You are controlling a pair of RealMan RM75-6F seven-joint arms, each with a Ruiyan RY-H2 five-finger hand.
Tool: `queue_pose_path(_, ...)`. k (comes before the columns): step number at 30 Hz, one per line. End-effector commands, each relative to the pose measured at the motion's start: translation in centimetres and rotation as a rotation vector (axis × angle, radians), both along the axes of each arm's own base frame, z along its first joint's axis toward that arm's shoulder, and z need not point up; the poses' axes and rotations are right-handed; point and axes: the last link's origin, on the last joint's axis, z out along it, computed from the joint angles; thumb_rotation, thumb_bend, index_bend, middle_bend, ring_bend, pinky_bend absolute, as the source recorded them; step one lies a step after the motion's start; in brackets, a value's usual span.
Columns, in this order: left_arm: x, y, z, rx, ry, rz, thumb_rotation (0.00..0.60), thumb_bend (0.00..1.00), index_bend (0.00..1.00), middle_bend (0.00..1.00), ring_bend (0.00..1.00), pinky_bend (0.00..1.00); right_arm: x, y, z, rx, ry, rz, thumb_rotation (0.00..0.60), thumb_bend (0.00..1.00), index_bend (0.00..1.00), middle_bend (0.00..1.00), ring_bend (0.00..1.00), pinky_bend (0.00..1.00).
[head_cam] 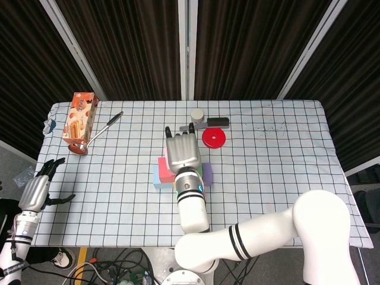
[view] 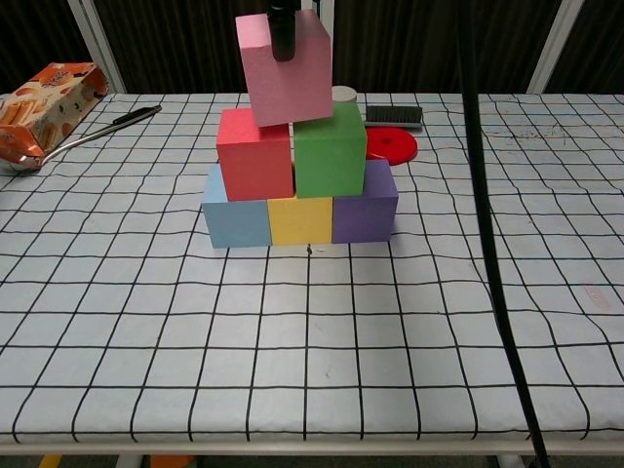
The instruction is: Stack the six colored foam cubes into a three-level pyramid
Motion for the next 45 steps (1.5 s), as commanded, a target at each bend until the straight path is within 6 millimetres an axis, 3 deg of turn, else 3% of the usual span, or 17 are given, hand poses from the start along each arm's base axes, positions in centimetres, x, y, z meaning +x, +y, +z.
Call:
queue_pose_path(1,0.0,0.0,0.0,0.000,0.000,-0.001,0.600,0.10,0.09,0.11,0.01,0.17,0.0,0.1,-0.1,0.001,0.002,-0.008,0.600,0.11,0.00,0.76,0.27,0.00)
queue_pose_path(45,-0.7,-0.5,0.1,-0.005,-0.008,0.015,0.600,0.10,0.09,0.11,0.01,0.17,0.4,-0.1,-1.2,0.008,-0.014,-0.071,0.600,0.13,0.00,0.77,0.30,0.00)
